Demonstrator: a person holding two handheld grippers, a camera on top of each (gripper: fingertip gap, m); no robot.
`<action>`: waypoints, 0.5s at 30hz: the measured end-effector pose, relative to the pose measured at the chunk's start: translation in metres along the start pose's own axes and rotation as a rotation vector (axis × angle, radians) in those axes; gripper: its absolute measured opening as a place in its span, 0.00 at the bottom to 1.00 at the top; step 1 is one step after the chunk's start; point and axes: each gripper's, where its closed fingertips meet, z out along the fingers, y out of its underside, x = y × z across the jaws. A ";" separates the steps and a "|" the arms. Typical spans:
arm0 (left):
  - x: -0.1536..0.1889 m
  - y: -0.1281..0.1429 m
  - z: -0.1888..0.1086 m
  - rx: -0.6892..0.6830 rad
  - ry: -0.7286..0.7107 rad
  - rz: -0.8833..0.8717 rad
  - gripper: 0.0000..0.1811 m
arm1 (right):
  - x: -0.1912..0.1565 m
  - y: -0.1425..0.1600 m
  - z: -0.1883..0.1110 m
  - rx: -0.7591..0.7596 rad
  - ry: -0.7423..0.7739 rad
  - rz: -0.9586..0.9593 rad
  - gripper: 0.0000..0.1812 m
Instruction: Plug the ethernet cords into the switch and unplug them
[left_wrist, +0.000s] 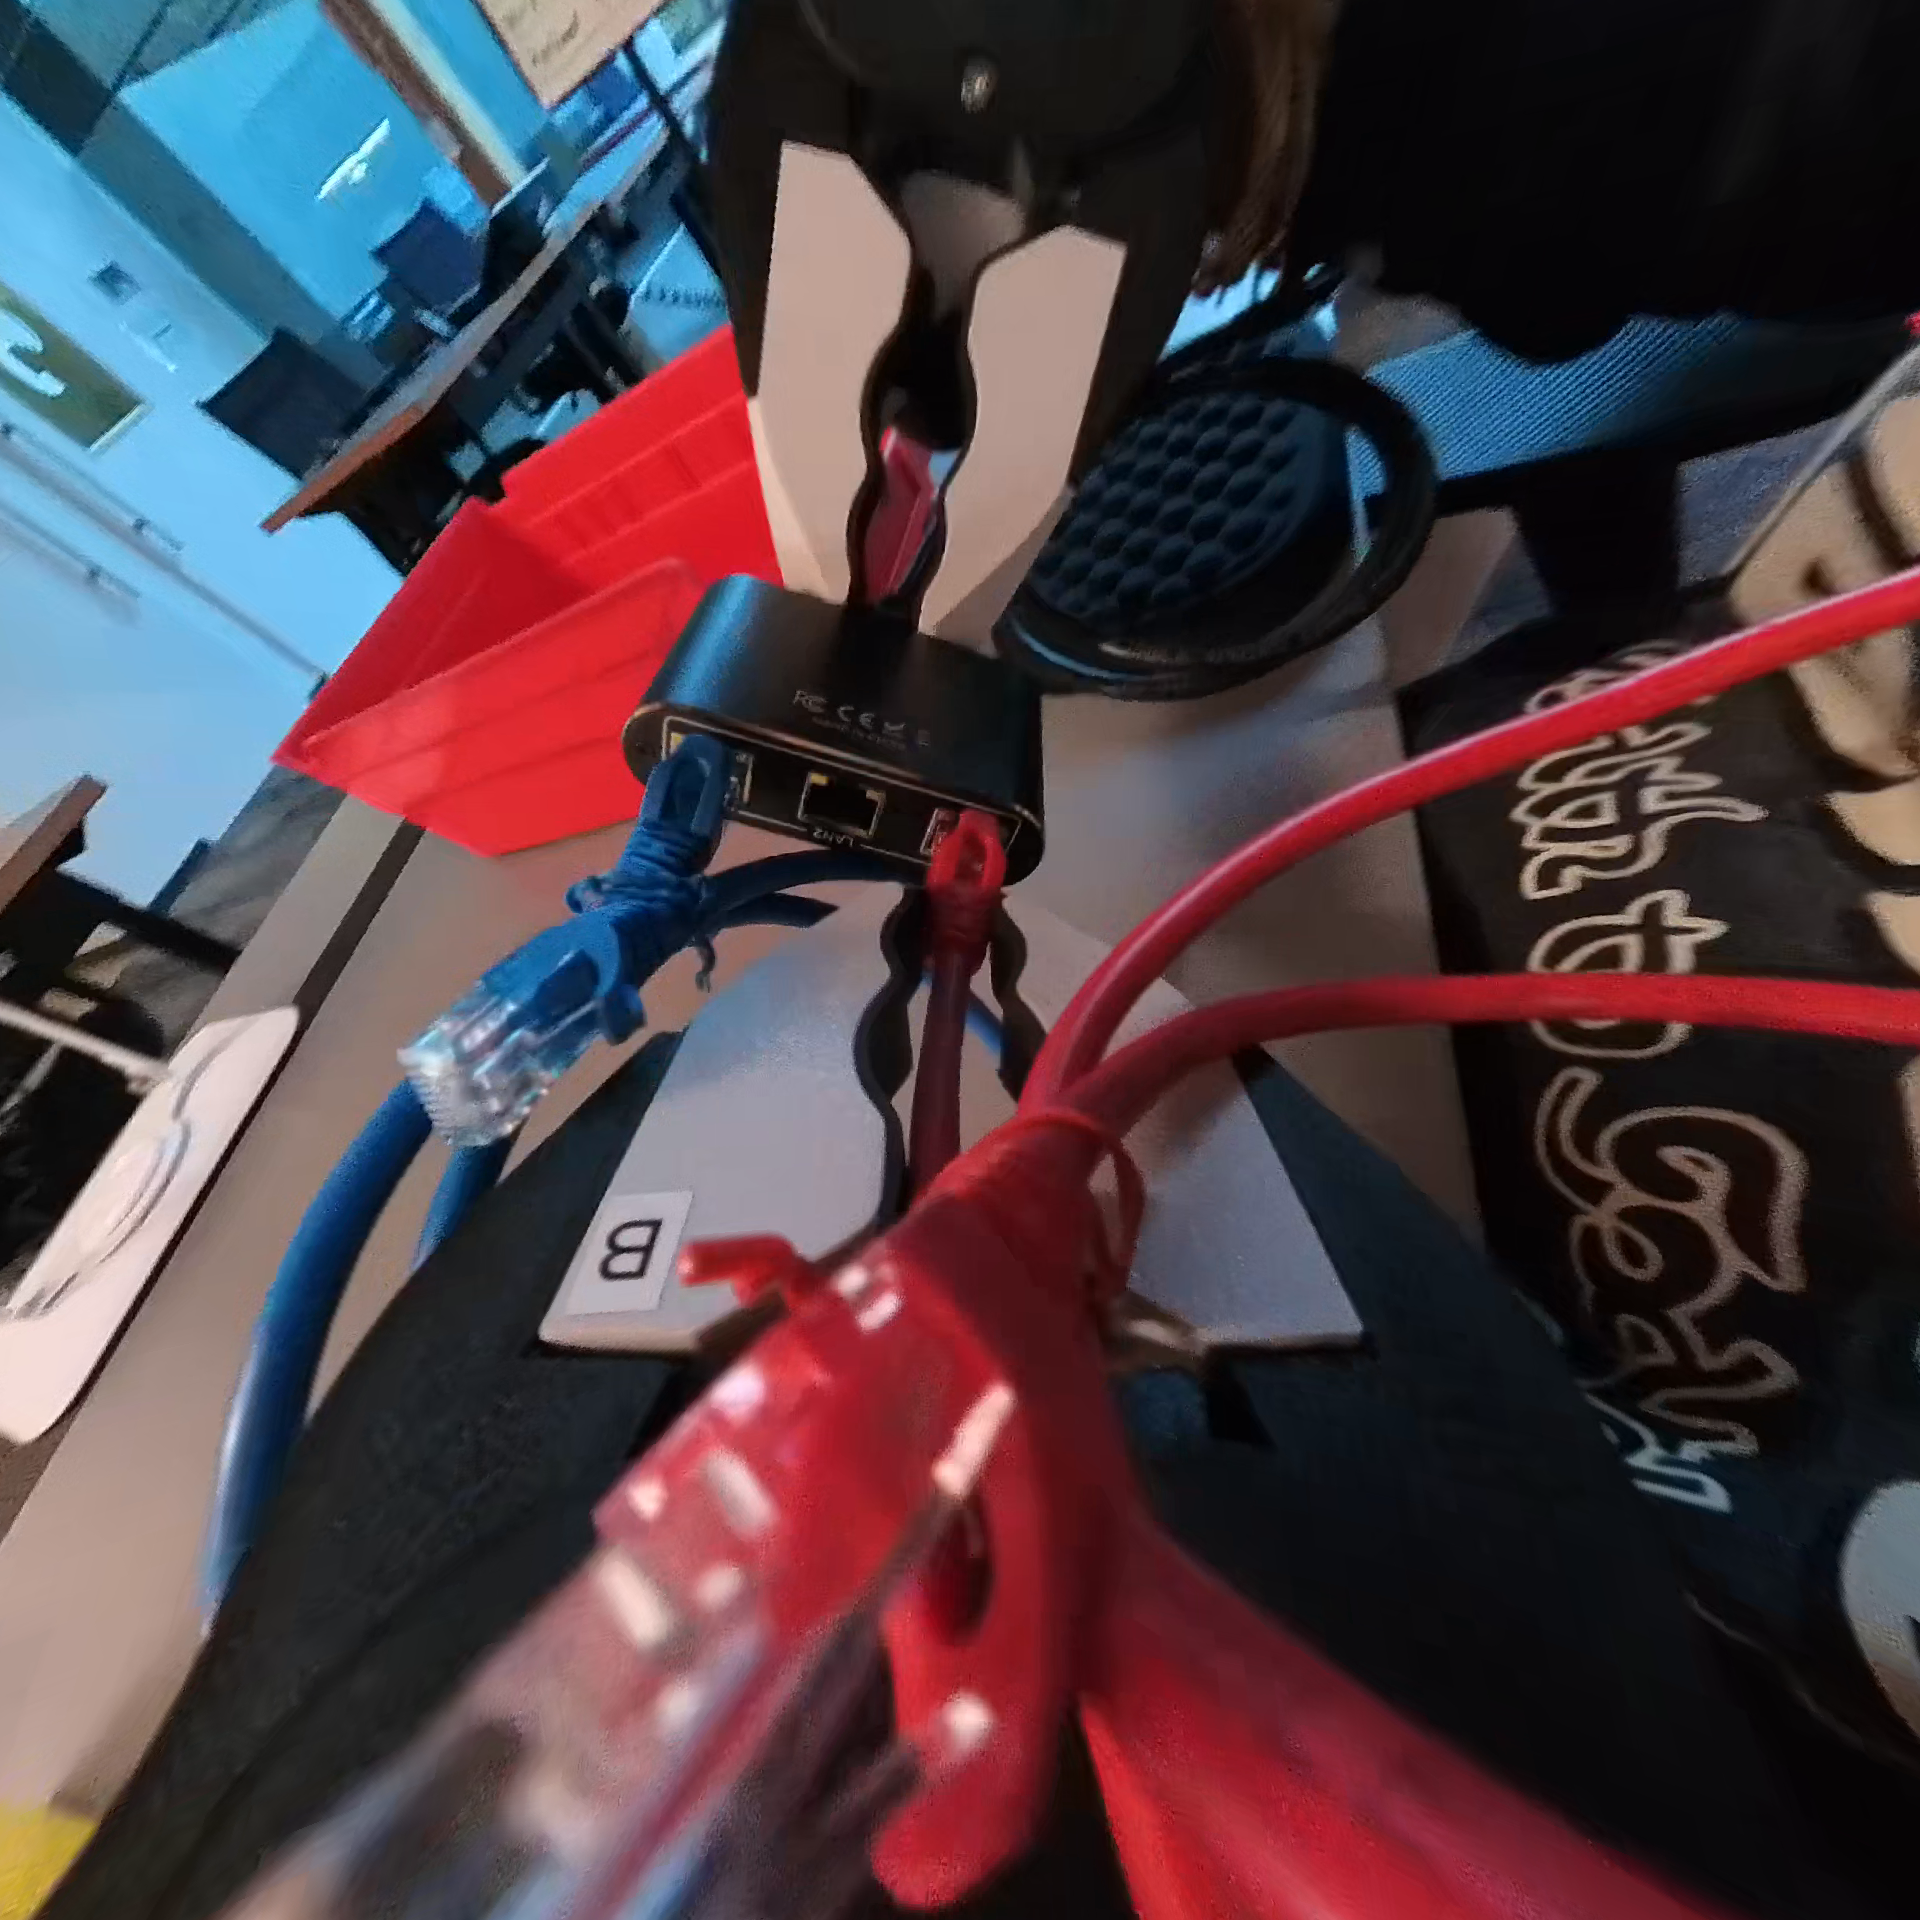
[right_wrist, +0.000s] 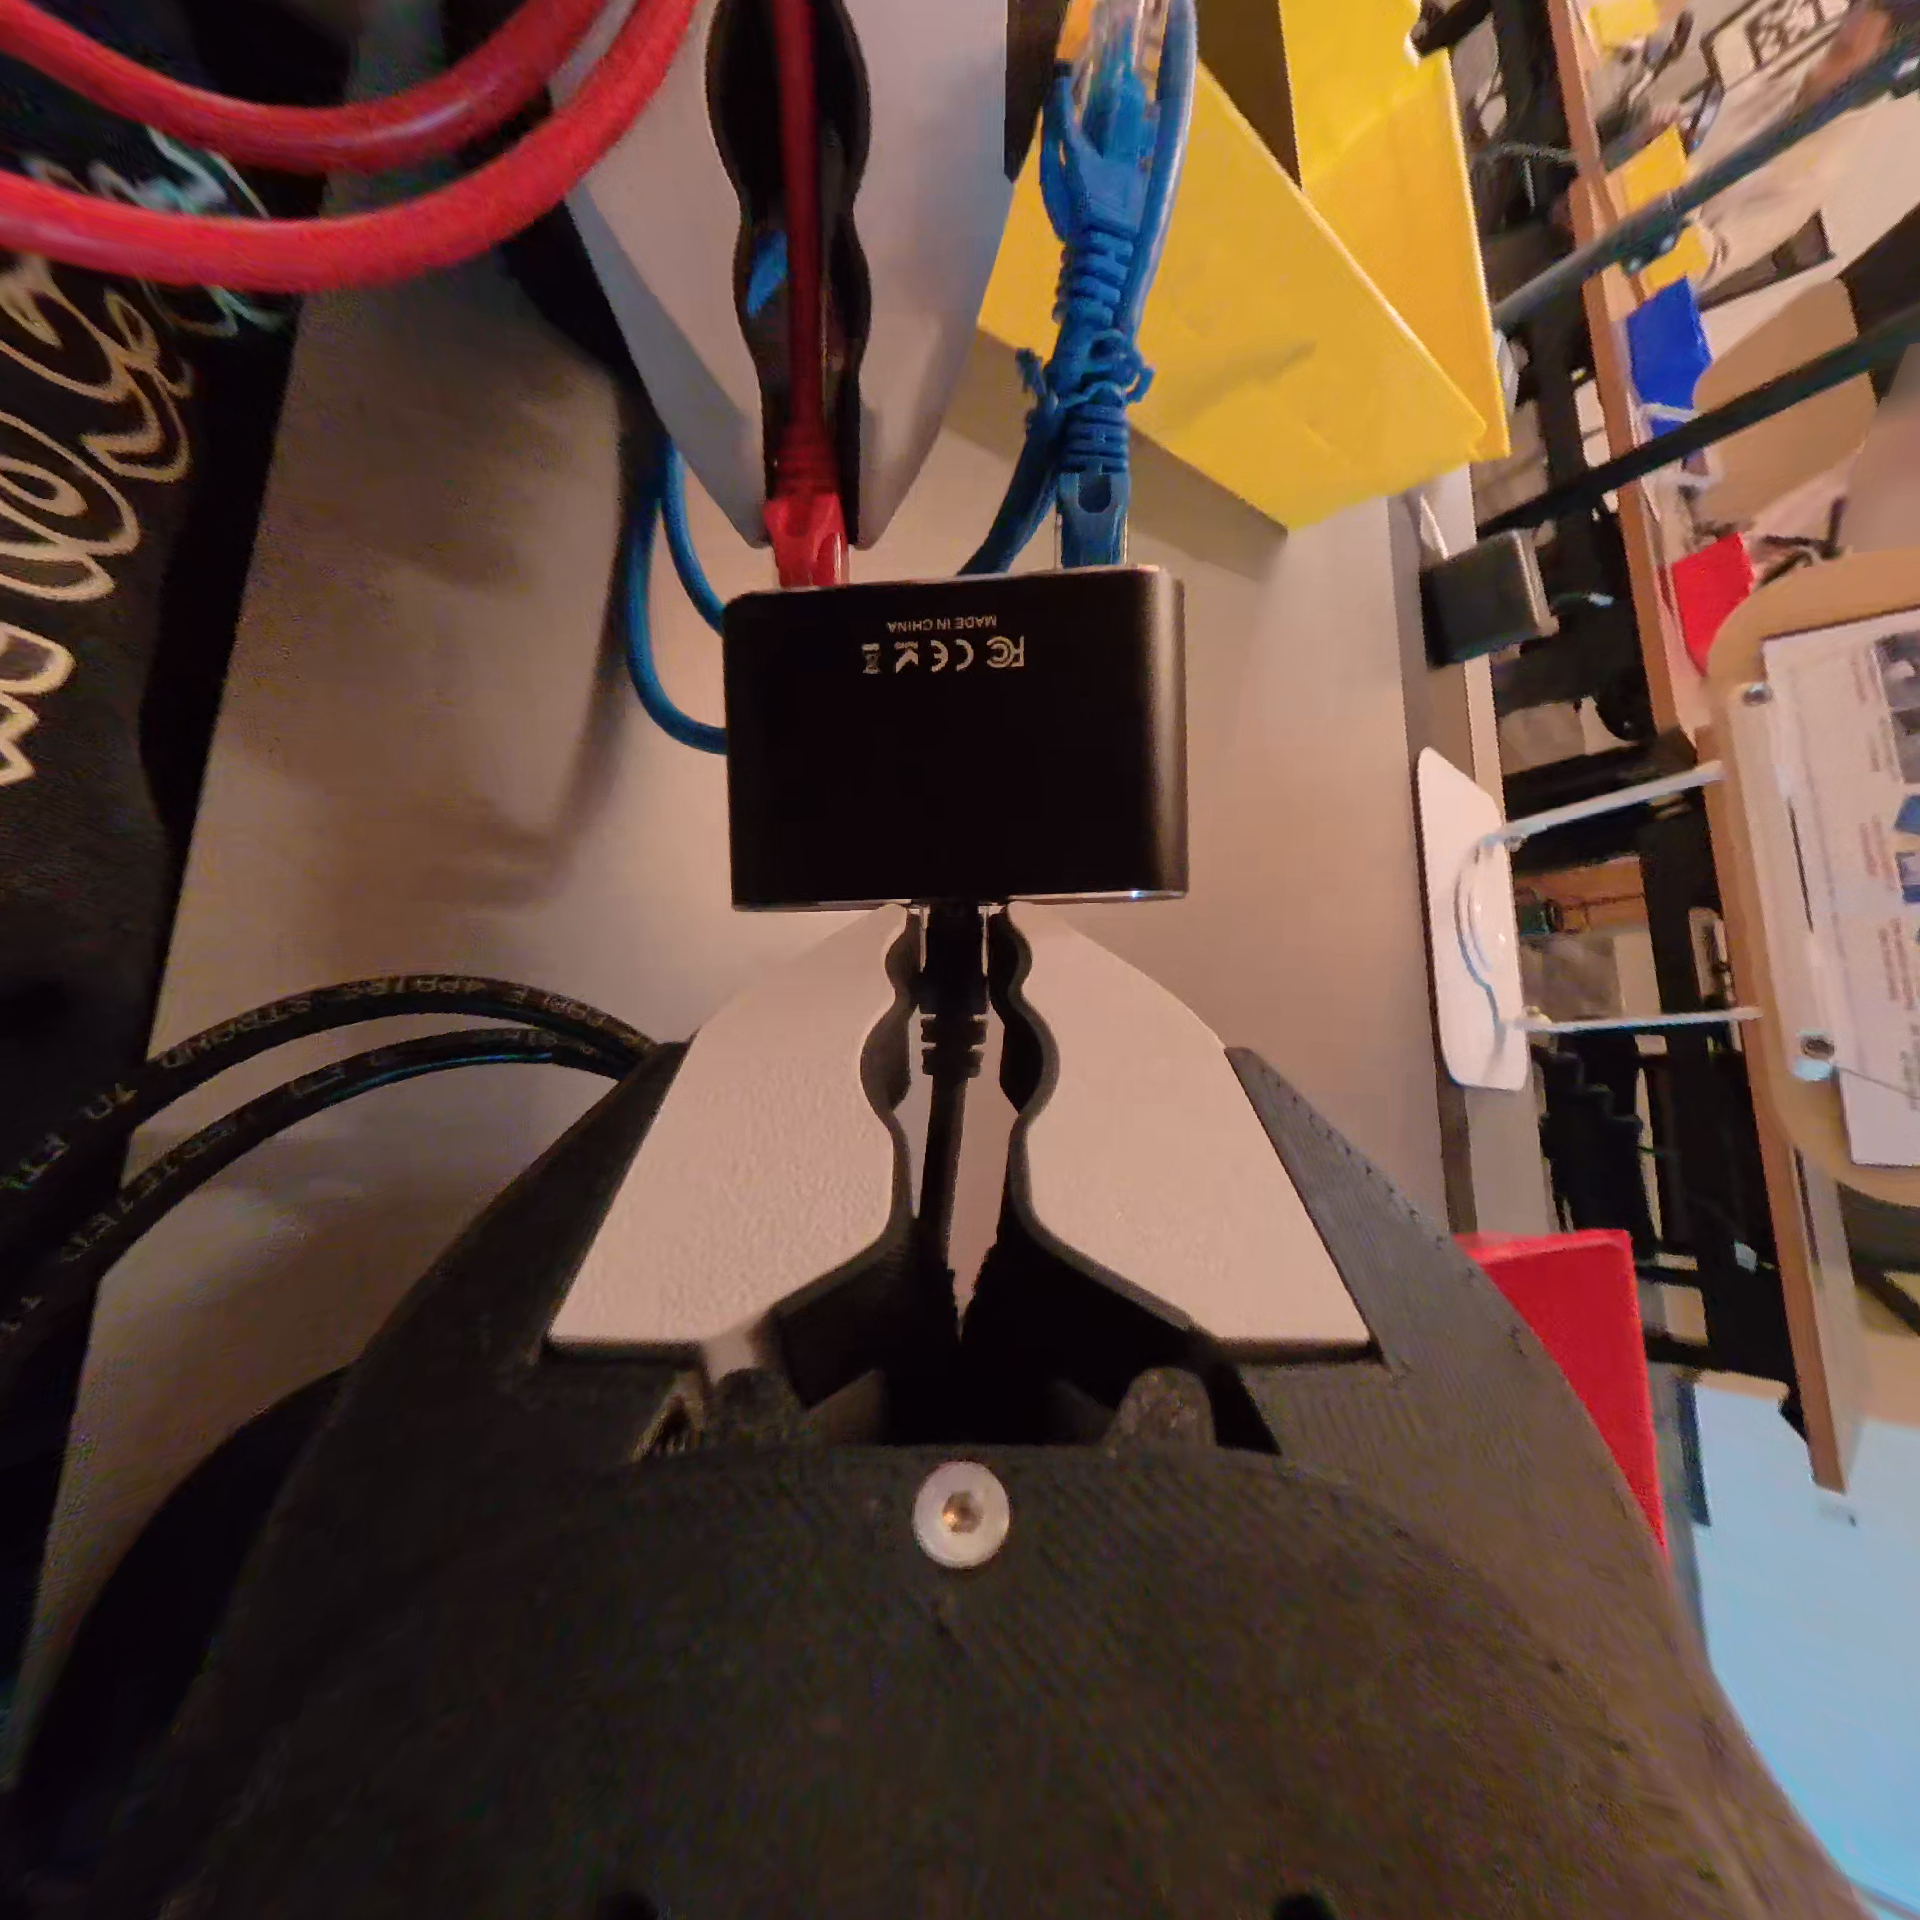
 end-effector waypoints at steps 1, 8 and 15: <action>0.000 0.003 0.002 -0.020 -0.006 0.004 0.07 | 0.000 0.002 0.001 -0.008 0.007 0.001 0.06; -0.013 -0.012 -0.010 0.135 -0.022 -0.047 0.09 | 0.014 -0.008 -0.001 0.093 0.087 0.115 0.06; -0.069 -0.058 -0.100 0.834 -0.344 -0.188 0.17 | 0.098 -0.016 -0.049 0.131 0.428 0.149 0.07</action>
